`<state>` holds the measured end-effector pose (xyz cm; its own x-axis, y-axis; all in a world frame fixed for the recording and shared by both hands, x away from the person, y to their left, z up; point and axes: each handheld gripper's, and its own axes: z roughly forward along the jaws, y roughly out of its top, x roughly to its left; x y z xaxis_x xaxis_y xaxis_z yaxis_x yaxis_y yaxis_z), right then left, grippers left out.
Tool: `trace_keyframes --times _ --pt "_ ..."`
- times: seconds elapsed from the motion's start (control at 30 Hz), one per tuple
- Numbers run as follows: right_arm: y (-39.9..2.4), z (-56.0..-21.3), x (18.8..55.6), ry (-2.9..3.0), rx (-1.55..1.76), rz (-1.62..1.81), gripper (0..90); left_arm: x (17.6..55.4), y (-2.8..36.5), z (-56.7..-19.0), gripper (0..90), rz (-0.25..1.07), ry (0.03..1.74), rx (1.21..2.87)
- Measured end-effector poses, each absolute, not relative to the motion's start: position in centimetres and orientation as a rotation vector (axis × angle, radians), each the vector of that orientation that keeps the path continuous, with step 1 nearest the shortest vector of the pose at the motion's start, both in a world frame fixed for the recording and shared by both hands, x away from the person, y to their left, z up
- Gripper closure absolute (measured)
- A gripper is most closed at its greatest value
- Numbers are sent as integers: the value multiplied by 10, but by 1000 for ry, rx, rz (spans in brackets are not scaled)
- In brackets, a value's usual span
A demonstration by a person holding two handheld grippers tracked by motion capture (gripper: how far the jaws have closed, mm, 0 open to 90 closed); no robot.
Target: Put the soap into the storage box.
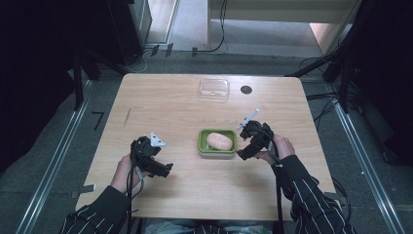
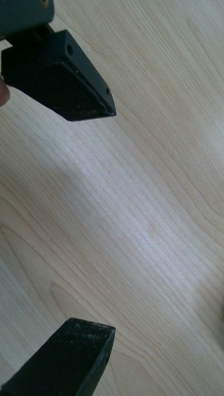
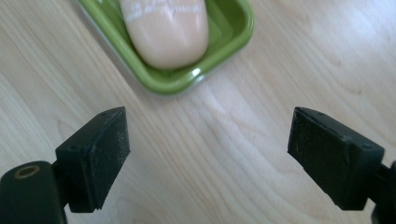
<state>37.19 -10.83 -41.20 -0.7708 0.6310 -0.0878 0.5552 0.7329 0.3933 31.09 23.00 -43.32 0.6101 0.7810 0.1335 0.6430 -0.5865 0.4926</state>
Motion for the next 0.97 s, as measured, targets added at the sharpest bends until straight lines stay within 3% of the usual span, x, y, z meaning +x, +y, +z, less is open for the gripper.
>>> trace_keyframes --times 0.97 --pt "-161 -451 312 2748 1086 381 43 312 225 -434 1 475 1124 2455"
